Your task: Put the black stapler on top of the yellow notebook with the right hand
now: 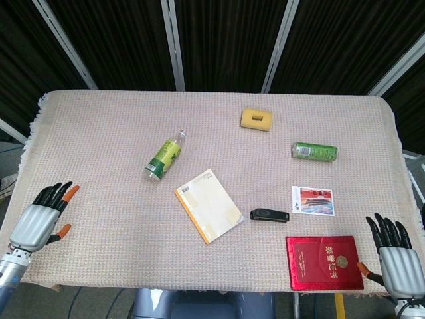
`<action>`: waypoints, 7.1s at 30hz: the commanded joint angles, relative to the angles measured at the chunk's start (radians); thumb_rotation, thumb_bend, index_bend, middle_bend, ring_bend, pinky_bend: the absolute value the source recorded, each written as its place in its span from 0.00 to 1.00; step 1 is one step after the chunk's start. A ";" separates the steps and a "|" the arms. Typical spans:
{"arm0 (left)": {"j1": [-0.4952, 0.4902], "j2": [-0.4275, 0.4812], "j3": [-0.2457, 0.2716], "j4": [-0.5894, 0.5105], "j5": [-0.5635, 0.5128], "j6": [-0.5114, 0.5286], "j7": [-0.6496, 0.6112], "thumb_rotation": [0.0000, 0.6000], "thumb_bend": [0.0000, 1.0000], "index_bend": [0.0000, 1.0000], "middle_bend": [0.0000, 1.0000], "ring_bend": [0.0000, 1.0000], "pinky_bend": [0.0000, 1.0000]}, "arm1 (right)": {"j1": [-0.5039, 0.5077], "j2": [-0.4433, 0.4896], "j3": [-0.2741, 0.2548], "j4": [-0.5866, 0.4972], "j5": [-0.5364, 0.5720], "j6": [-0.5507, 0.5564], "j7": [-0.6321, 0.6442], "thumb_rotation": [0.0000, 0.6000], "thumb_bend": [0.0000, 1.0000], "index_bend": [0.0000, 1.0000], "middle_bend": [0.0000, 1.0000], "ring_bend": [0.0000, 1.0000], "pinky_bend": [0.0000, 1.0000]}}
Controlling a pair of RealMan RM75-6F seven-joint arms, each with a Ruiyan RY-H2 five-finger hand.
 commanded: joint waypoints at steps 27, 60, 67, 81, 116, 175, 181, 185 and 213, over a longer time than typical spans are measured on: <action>-0.019 -0.038 -0.035 0.040 -0.053 -0.027 0.016 1.00 0.30 0.00 0.00 0.00 0.11 | 0.213 -0.260 0.069 0.038 0.048 -0.277 -0.185 1.00 0.13 0.21 0.12 0.00 0.02; -0.045 -0.070 -0.055 0.085 -0.127 -0.086 0.041 1.00 0.31 0.00 0.00 0.00 0.11 | 0.451 -0.411 0.167 0.209 0.352 -0.518 -0.252 1.00 0.16 0.23 0.13 0.02 0.04; -0.050 -0.073 -0.053 0.089 -0.135 -0.102 0.045 1.00 0.31 0.00 0.00 0.00 0.11 | 0.471 -0.435 0.165 0.238 0.353 -0.518 -0.236 1.00 0.21 0.42 0.26 0.20 0.35; -0.059 -0.071 -0.050 0.091 -0.139 -0.116 0.033 1.00 0.31 0.00 0.00 0.00 0.11 | 0.499 -0.449 0.166 0.239 0.372 -0.505 -0.229 1.00 0.39 0.56 0.40 0.38 0.59; -0.060 -0.071 -0.045 0.090 -0.134 -0.108 0.021 1.00 0.32 0.00 0.00 0.00 0.11 | 0.448 -0.189 0.212 -0.187 0.338 -0.345 -0.052 1.00 0.38 0.68 0.50 0.53 0.76; -0.076 -0.059 -0.040 0.126 -0.162 -0.161 -0.063 1.00 0.32 0.00 0.00 0.00 0.11 | 0.788 -0.725 0.310 0.211 0.604 -0.569 -0.122 1.00 0.36 0.68 0.50 0.53 0.76; -0.080 -0.064 -0.040 0.124 -0.167 -0.171 -0.050 1.00 0.32 0.00 0.00 0.00 0.11 | 0.787 -0.701 0.309 0.222 0.604 -0.580 -0.095 1.00 0.36 0.68 0.50 0.53 0.76; -0.082 -0.067 -0.041 0.123 -0.175 -0.178 -0.039 1.00 0.32 0.00 0.00 0.00 0.11 | 0.786 -0.683 0.306 0.226 0.602 -0.586 -0.077 1.00 0.36 0.68 0.50 0.53 0.76; -0.081 -0.060 -0.035 0.111 -0.152 -0.162 -0.054 1.00 0.32 0.00 0.00 0.00 0.11 | 0.742 -0.537 0.210 0.030 0.603 -0.495 -0.186 1.00 0.29 0.00 0.00 0.12 0.38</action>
